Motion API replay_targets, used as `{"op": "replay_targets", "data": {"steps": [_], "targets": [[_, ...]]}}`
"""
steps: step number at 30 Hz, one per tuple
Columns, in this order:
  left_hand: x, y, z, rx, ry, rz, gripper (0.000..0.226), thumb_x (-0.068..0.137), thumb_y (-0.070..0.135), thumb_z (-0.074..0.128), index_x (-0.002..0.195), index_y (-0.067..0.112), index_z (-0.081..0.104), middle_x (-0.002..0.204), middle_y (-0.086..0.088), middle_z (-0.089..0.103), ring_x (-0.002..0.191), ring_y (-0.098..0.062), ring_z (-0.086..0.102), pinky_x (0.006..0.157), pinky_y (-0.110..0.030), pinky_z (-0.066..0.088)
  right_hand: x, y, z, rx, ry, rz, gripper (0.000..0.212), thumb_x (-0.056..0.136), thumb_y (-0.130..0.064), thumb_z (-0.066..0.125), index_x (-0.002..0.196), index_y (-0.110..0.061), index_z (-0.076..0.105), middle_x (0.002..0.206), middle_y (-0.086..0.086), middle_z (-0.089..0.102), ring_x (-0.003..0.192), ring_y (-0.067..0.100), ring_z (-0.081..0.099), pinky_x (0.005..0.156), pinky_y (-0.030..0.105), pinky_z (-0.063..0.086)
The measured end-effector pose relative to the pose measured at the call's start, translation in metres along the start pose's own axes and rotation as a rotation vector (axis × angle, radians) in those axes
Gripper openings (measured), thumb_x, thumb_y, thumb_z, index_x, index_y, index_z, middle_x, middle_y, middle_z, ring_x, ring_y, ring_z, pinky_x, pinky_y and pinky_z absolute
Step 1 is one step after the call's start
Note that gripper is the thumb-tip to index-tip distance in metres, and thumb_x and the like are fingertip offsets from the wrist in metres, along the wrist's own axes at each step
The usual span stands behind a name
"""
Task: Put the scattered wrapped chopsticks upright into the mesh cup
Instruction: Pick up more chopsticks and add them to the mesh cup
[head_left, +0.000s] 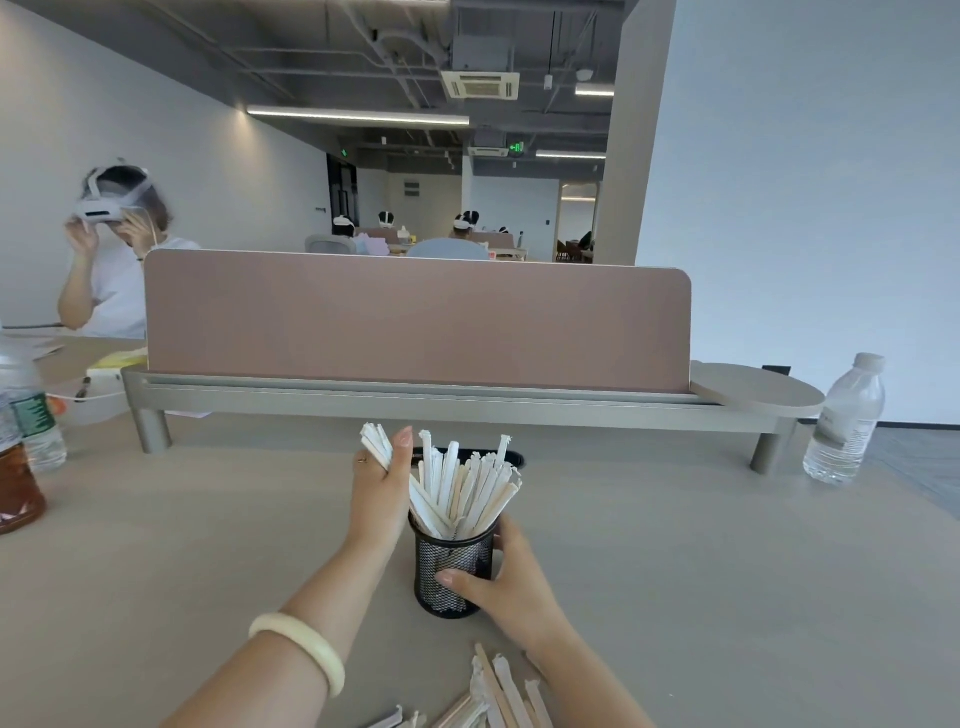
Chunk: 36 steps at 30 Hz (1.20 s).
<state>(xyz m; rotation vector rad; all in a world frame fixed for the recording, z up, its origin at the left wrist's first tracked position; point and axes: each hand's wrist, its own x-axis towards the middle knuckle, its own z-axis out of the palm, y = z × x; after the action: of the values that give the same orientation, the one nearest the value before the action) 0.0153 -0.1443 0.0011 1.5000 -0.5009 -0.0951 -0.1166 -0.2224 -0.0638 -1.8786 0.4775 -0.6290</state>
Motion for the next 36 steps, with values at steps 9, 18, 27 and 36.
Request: {"op": "replay_targets", "data": {"steps": [9,18,27,36], "targets": [[-0.006,-0.001,0.002,0.251,-0.362,-0.120,0.039,0.095,0.034,0.044,0.129,0.017,0.050,0.119,0.006,0.056,0.112,-0.012,0.050,0.096,-0.026,0.035,0.001,0.000,-0.001,-0.001,-0.005,0.008,0.076,0.058,-0.041,0.081,0.124,-0.038,0.044,0.124,-0.018,0.056,0.116,-0.001,0.049,0.092,0.020,0.042],[-0.008,0.012,-0.010,0.168,-0.408,-0.138,0.048,0.084,0.032,0.063,0.129,0.025,0.048,0.122,0.010,0.056,0.109,-0.008,0.054,0.081,-0.015,0.040,0.002,-0.002,-0.002,-0.027,-0.024,0.022,0.078,0.057,-0.044,0.081,0.126,-0.041,0.044,0.126,-0.020,0.057,0.119,0.000,0.049,0.094,0.022,0.040],[-0.004,0.001,-0.013,0.346,-0.355,-0.003,0.041,0.090,0.021,0.055,0.131,0.017,0.050,0.127,-0.005,0.061,0.118,-0.021,0.055,0.094,-0.028,0.040,0.001,-0.001,-0.003,-0.025,-0.040,0.046,0.072,0.063,-0.035,0.082,0.123,-0.039,0.044,0.122,-0.019,0.058,0.117,-0.003,0.048,0.085,0.014,0.040],[-0.014,0.008,-0.048,0.186,-0.324,-0.176,0.069,0.086,0.039,0.057,0.145,0.028,0.023,0.129,-0.004,0.059,0.110,-0.020,0.061,0.109,-0.040,0.038,-0.007,-0.019,-0.030,-0.083,-0.146,0.112,0.100,0.067,-0.037,0.080,0.147,-0.022,0.022,0.146,-0.006,0.039,0.134,0.011,0.036,0.109,0.032,0.033]]}}
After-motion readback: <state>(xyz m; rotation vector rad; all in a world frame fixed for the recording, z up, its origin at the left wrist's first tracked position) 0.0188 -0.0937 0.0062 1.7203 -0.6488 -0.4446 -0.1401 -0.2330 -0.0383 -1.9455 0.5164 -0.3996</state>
